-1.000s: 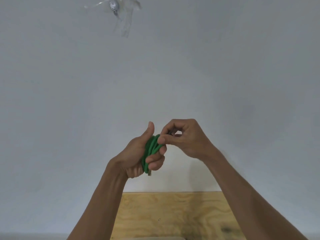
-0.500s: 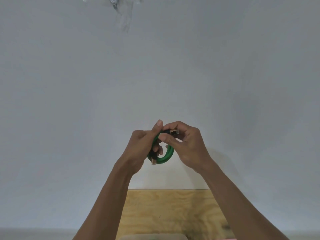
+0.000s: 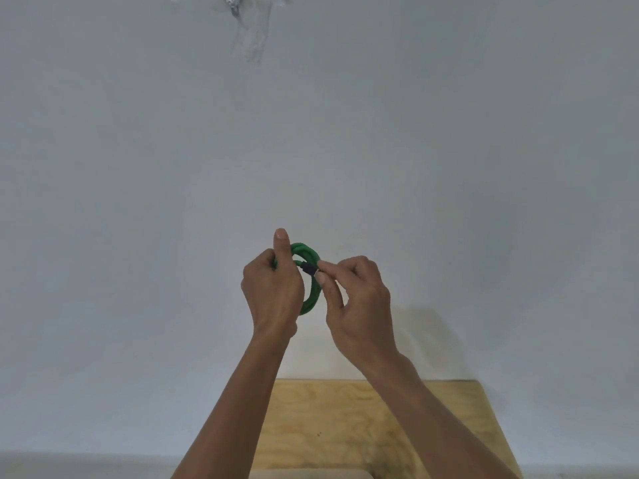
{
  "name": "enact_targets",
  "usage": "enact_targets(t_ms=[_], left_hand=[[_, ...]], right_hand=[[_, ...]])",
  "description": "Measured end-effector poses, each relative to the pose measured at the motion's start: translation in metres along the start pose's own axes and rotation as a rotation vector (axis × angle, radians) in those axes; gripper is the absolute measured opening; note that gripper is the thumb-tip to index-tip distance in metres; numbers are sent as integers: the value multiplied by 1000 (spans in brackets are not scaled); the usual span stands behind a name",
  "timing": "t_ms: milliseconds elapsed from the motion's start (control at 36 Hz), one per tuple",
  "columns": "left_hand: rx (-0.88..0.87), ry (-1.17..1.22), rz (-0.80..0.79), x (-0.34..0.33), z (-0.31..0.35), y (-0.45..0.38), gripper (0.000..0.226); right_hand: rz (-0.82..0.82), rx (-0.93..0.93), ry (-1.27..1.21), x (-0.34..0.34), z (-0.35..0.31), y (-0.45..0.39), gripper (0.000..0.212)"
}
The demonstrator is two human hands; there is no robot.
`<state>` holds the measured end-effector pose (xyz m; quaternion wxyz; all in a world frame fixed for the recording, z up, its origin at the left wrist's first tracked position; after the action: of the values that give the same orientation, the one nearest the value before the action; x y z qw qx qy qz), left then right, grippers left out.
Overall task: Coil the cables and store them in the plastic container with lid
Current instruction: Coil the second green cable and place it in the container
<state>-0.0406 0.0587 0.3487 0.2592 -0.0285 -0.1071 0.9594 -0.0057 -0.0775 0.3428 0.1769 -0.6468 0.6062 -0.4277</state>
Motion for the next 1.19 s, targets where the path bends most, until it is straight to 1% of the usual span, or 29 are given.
enact_targets(t_ms=[83, 222, 306, 389, 528, 611, 694, 722, 778, 806, 861, 889, 917, 972, 1056, 1111, 1194], left_hand=[[-34, -3, 12, 2, 6, 2, 63], [-82, 5, -4, 4, 10, 1, 59], [-119, 8, -24, 2, 12, 1, 58], [-140, 19, -47, 0, 11, -2, 59], [-126, 71, -84, -3, 4, -7, 64], [-123, 78, -119, -7, 0, -7, 64], [-116, 83, -119, -9, -2, -3, 63], [-117, 83, -112, -8, -2, -1, 63], [-119, 80, -105, -7, -1, 2, 62], [-113, 81, -111, -6, -1, 3, 61], [-93, 98, -138, -6, -3, 3, 59], [-81, 109, -157, -7, -4, 3, 59], [-70, 114, -174, -7, -4, 3, 59], [-74, 89, -191, -9, -4, 3, 56], [-151, -22, -170, -11, -2, 5, 48], [-188, -71, -170, -12, -1, 6, 45], [-204, -107, -177, -13, -1, 8, 38]], right_hand=[[-36, -84, -88, -4, -2, 1, 15], [-54, -176, -143, -7, -1, -4, 5], [-71, -238, -168, -11, -1, -5, 5], [-80, -259, -183, -14, -2, -8, 5], [-128, -288, -169, -19, 0, -12, 6], [-100, -260, -87, -24, 4, -8, 9], [3, -221, -24, -22, 5, -2, 5], [41, -233, -43, -20, 8, -2, 7], [68, -290, -107, -17, 15, -2, 24], [36, -325, -151, -17, 18, -3, 33], [-98, -379, -281, -21, 21, -5, 49], [-170, -400, -349, -23, 21, -6, 53], [-226, -417, -400, -25, 20, -7, 53], [-257, -424, -405, -26, 22, -9, 41], [-190, -430, -331, -23, 22, -9, 20], [-143, -455, -316, -22, 23, -9, 15], [-65, -465, -267, -21, 23, -8, 15]])
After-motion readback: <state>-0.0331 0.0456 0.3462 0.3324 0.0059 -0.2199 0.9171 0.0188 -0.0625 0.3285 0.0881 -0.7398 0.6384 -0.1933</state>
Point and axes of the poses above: each hand's wrist, its own y-axis away from the middle knuckle, its own x-axis out of the back of the hand, z = x × y, the point moved 5 cm from there along -y, towards the middle knuckle, and after that the axes turned 1 degree about -x, right-handed, at the moved point
